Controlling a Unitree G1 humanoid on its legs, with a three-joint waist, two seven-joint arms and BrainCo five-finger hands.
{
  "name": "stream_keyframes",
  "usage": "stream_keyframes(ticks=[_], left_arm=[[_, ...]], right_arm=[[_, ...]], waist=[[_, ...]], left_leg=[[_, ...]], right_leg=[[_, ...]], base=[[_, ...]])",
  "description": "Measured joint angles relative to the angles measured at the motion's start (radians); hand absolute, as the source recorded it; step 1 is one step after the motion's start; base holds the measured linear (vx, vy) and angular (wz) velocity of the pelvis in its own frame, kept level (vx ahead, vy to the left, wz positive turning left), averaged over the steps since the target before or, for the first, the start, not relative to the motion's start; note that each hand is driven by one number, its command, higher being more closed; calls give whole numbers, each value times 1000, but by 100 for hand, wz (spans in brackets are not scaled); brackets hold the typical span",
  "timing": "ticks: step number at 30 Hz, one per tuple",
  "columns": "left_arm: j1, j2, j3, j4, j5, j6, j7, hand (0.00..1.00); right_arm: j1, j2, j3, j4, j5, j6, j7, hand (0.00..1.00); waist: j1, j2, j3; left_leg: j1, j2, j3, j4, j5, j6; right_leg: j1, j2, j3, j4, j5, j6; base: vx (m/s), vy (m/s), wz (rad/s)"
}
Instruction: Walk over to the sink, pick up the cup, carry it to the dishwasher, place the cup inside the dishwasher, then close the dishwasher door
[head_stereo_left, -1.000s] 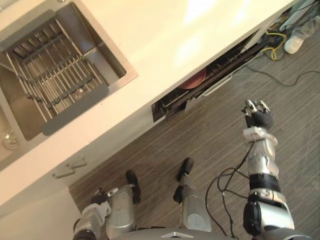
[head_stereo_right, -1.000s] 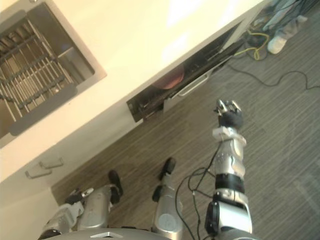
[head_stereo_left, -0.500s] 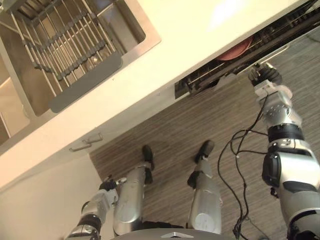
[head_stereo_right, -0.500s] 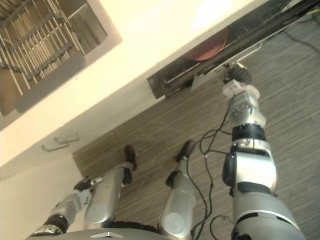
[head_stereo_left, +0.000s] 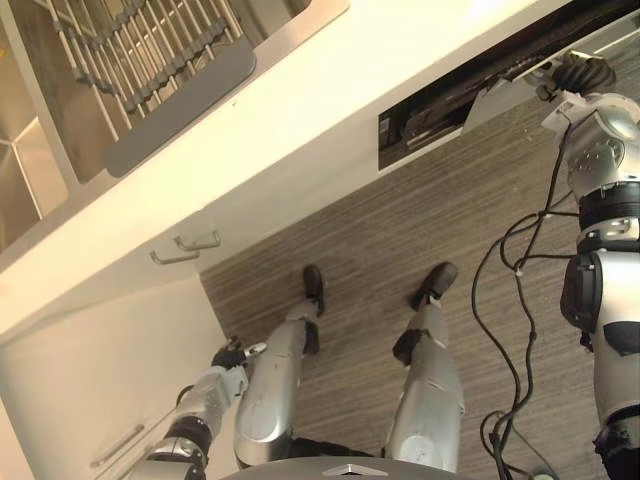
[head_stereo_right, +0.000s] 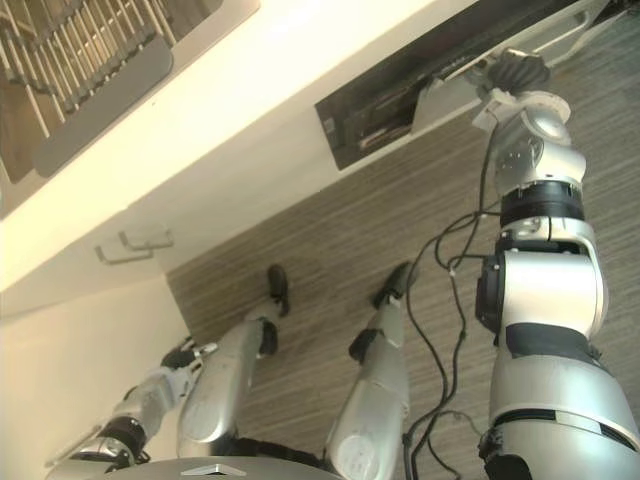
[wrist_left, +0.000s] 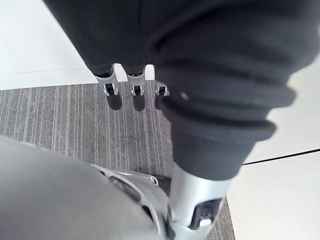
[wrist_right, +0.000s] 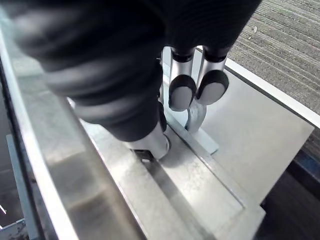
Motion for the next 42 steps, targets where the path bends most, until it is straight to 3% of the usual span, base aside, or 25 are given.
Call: stream_keyframes(ticks=[5, 11, 12, 16, 21, 23, 27, 29, 31, 32, 34, 36, 39, 42], left_arm=[[11, 0, -13, -25, 0, -11, -17, 0], [47, 2, -24, -64, 1, -39, -40, 0], [59, 4, -24, -72, 1, -48, -47, 0], [72, 11, -24, -78, 1, -70, -60, 0], [98, 38, -20, -118, 1, -75, -66, 0], [98, 54, -13, -121, 1, -74, -66, 0], [110, 91, 4, -179, 0, -60, -61, 0], [118, 107, 7, -196, -1, -40, -44, 0], [126, 123, 18, -196, -1, -1, -22, 0], [127, 124, 25, -195, -1, 8, -15, 0], [129, 125, 57, -193, 0, 35, -7, 0], [147, 121, 89, -188, 2, 44, -8, 0], [193, 110, 151, -140, 23, 37, -13, 0], [248, 85, 197, -57, 53, 17, -17, 0]], right_arm=[[-30, -11, 43, 0, -70, -35, 9, 100], [-41, -44, 123, 1, -232, -84, 43, 100], [-41, -44, 131, 1, -257, -86, 43, 0], [-45, -44, 155, -9, -323, -122, 40, 0], [-9, -63, 166, -98, -419, -88, 67, 0], [56, -73, 138, -155, -417, -80, 84, 0], [361, -43, -6, -239, -376, -81, 125, 0], [541, 32, -88, -240, -326, -87, 130, 0], [791, 190, -184, -238, -274, -98, 136, 0], [850, 231, -204, -238, -261, -106, 138, 0], [1052, 379, -279, -197, -260, -142, 160, 0], [1178, 474, -329, -137, -265, -183, 175, 0], [1328, 590, -362, -58, -348, -221, 200, 0], [1394, 659, -385, 4, -405, -211, 202, 0]], waist=[[9, 2, -2], [8, 3, -2], [6, 3, -2], [-1, 3, -2], [-22, 2, -1], [-26, 1, -1], [-52, -17, 1], [-75, -48, -9], [-107, -110, -45], [-116, -124, -56], [-146, -178, -120], [-155, -205, -181], [-166, -220, -278], [-171, -210, -338]], left_leg=[[6, -2, -8, -25, 26, 3], [19, -1, -30, -24, 28, 4], [28, 0, -31, -24, 26, 2], [49, 9, -29, -23, 18, -7], [95, 37, -27, -25, 6, -27], [121, 47, -27, -25, 3, -30], [204, 69, -20, -50, -9, -45], [239, 74, -19, -70, -13, -51], [288, 80, 0, -87, -24, -55], [306, 80, 4, -93, -28, -55], [364, 81, 30, -97, -44, -57], [419, 81, 47, -112, -64, -57], [504, 79, 58, -150, -81, -59], [572, 73, 62, -184, -83, -59]], right_leg=[[1, 0, -10, 0, 5, -9], [24, 4, -21, -2, 5, -9], [35, 6, -22, -7, 5, -9], [66, 20, -21, -33, -1, -12], [132, 60, -19, -90, 12, -11], [166, 74, -22, -103, 15, -8], [241, 99, -31, -103, -11, 0], [266, 106, -31, -103, -19, 6], [298, 112, -23, -104, -28, 14], [311, 112, -18, -104, -32, 19], [360, 111, -9, -104, -45, 35], [410, 111, -4, -104, -67, 41], [476, 111, -8, -104, -94, 58], [528, 110, -15, -104, -114, 66]], base=[[-2, -6, 3], [8, -3, 3], [0, 0, 0], [-22, -18, -4], [17, -50, -6], [75, -49, -5], [110, -34, -2], [134, -3, -5], [169, 25, -17], [168, 49, -21], [163, 61, -14], [159, 62, -10], [116, 44, -3], [88, 35, 2]])
